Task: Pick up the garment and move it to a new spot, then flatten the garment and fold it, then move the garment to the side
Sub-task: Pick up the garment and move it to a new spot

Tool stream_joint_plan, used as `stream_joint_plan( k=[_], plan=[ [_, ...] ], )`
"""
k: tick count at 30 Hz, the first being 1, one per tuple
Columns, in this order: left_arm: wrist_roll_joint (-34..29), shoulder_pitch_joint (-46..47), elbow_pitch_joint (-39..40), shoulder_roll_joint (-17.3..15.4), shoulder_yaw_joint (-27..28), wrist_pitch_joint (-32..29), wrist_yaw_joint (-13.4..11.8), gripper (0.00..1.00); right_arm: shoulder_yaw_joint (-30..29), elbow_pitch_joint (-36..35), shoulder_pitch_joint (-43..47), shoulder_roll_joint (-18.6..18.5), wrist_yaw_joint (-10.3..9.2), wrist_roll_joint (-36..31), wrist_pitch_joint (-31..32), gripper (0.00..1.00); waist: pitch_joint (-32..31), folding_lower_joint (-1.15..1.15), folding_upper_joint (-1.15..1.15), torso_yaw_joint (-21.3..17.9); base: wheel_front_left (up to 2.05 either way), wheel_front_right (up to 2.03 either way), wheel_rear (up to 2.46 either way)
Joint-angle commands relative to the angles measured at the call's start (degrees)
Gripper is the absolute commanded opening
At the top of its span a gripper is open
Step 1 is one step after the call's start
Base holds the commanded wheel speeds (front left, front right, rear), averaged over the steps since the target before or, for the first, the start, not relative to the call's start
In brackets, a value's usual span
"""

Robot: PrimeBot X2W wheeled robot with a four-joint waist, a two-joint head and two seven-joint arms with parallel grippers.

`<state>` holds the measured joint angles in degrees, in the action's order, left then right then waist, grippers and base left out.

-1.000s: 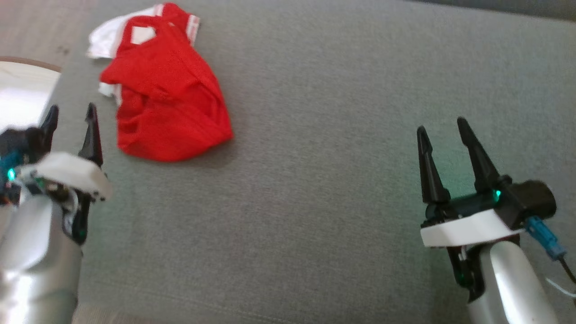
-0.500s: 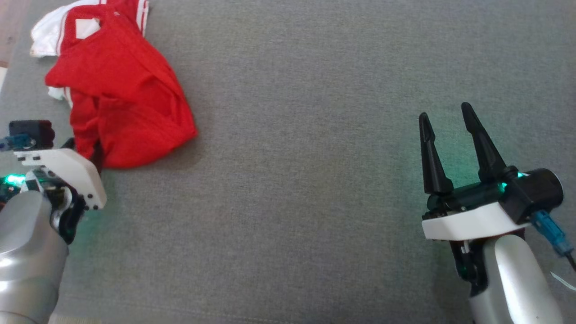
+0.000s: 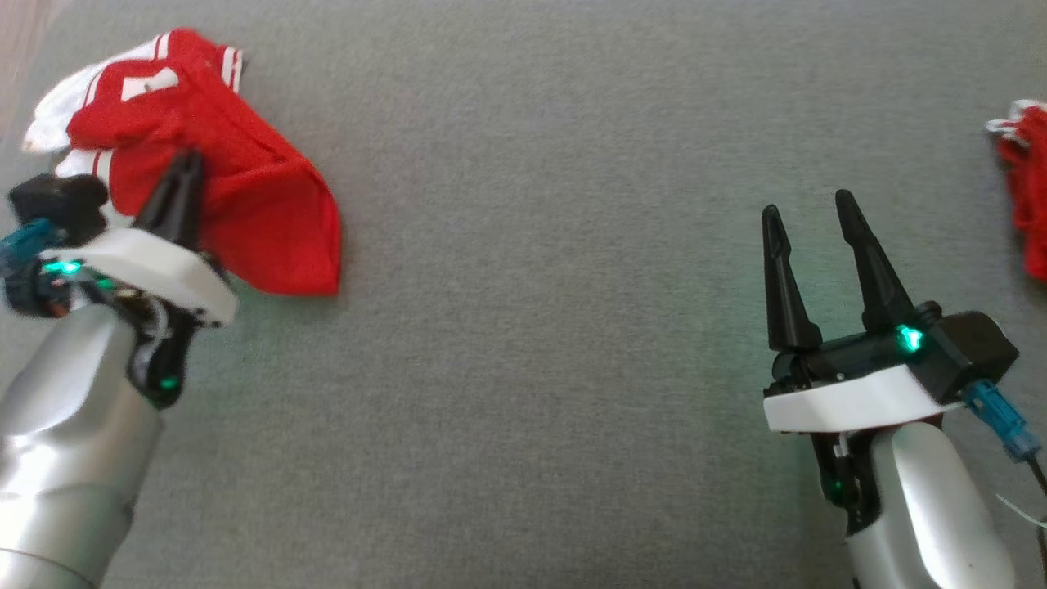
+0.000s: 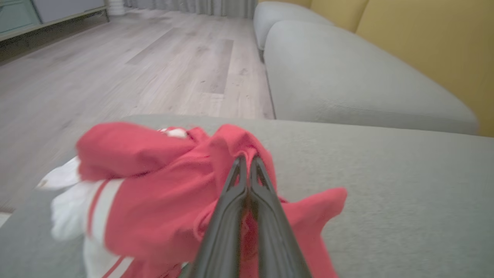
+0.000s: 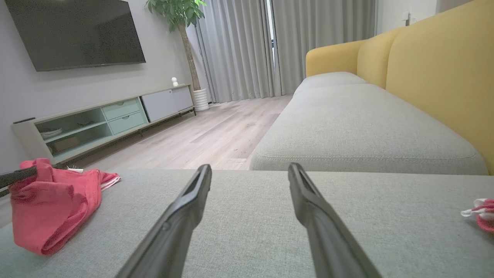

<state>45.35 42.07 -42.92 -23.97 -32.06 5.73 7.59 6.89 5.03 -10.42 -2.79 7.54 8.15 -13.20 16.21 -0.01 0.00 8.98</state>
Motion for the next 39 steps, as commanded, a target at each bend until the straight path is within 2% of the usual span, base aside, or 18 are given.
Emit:
stream_joint_plan(
  k=[1, 7, 14, 16, 25, 29, 30, 31, 35, 39],
  plan=[
    [0.59, 2.50, 2.44, -2.42, 0.95, 0.90, -0.10, 0.00, 1.52, -1.38, -1.09, -0.09, -0.05, 0.54, -0.69, 1.00, -1.24, 0.01, 0.00, -1.27, 0.00, 0.00, 0.00],
    [2.86, 2.39, 10.65, 0.10, -3.57, 1.48, -0.10, 0.00, 1.93, -0.06, -1.07, -0.09, -0.05, 2.61, -1.48, 1.00, -2.79, 0.01, 0.00, -4.40, 0.00, 0.00, 0.00],
    [2.50, 3.92, 16.60, 5.81, -6.83, 2.20, -0.63, 0.00, 2.60, 0.59, -1.45, -0.09, -0.05, 4.39, -1.76, 1.00, -3.23, 0.01, 0.00, -8.87, 0.00, 0.00, 0.00],
    [2.14, 4.29, 17.20, 6.84, -7.21, 2.50, -1.03, 0.00, 2.60, 0.37, -1.55, -0.09, -0.05, 4.69, -1.77, 1.00, -3.11, 0.01, 0.00, -9.57, 0.00, 0.00, 0.00],
    [-0.63, 8.64, 17.74, 17.22, -10.81, 5.08, -3.77, 0.00, 3.07, -0.74, -1.76, -0.09, -0.05, 6.49, -1.79, 1.00, -1.58, 0.01, 0.00, -15.20, 0.00, 0.00, 0.00],
    [-1.48, 10.41, 16.19, 19.74, -12.61, 6.18, -4.53, 0.00, 3.38, -0.83, -1.96, -0.09, -0.05, 7.00, -1.79, 1.00, -1.09, 0.01, 0.00, -16.79, 0.00, 0.00, 0.00],
    [-1.77, 10.52, 15.30, 20.07, -13.38, 6.22, -4.82, 0.96, 3.46, -0.83, -1.99, -0.09, -0.05, 7.06, -1.79, 1.00, -1.01, 0.01, 0.00, -17.00, 0.00, 0.00, 0.00],
    [-2.01, 10.53, 14.35, 20.31, -14.44, 6.00, -4.75, 1.00, 3.53, -0.84, -2.00, -0.09, -0.05, 7.11, -1.79, 1.00, -0.96, 0.01, 0.00, -17.17, 0.00, 0.00, 0.00],
    [-2.21, 9.54, 11.60, 20.73, -17.09, 6.48, -3.91, 1.00, 2.48, -1.25, -1.89, -0.09, -0.05, 7.18, -1.79, 1.00, -0.91, 0.01, 0.00, -16.67, 0.00, 0.00, 0.00],
    [-2.13, 7.85, 9.56, 19.87, -16.21, 7.95, -3.89, 1.00, 1.18, -1.30, -1.41, -0.09, -0.05, 6.25, -1.79, 1.00, -1.67, 0.01, 0.00, -14.35, 0.00, 0.00, 0.00]
  ],
)
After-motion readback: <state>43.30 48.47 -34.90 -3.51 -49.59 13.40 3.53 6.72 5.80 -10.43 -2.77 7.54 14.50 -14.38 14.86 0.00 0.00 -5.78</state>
